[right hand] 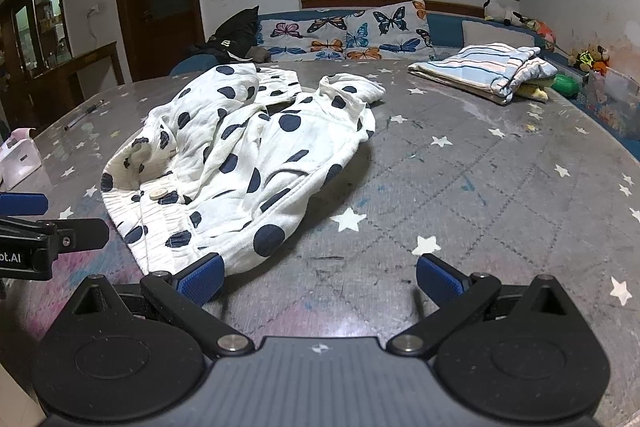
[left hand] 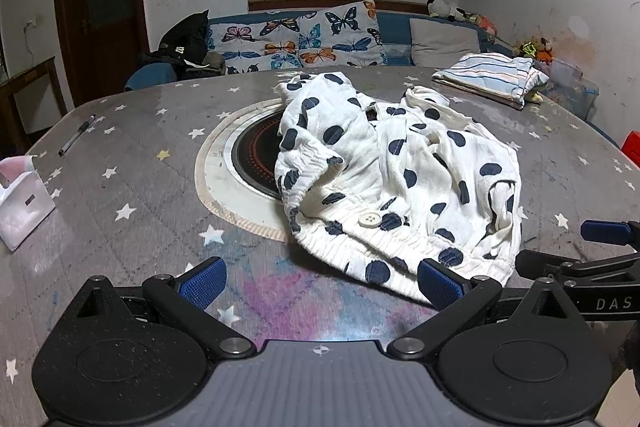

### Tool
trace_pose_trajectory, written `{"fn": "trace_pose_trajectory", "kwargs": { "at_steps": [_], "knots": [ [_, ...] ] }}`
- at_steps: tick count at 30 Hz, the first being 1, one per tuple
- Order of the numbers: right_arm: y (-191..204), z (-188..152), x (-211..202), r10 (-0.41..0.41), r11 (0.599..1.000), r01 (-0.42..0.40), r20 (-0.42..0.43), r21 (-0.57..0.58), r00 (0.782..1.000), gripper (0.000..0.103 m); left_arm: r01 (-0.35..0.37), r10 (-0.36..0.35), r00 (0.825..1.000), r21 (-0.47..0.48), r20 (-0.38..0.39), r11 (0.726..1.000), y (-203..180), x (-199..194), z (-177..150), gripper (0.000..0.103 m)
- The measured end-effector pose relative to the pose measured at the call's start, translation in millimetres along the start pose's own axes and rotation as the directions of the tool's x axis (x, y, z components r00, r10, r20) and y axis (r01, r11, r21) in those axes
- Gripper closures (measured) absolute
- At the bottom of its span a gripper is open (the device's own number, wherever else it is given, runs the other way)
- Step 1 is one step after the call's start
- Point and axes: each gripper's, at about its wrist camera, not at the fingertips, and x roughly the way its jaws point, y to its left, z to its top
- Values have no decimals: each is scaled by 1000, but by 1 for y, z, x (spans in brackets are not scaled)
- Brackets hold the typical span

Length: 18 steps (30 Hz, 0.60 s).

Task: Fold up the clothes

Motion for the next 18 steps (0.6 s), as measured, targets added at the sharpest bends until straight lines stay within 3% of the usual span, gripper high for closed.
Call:
{"fn": "trace_pose_trajectory", "kwargs": {
  "at_steps": [18],
  "knots": [
    [-7, 21, 8, 34, 999, -34, 13, 11, 999, 1, -27, 27, 999, 14, 46, 1000, 10, 27, 51, 1]
  ]
}}
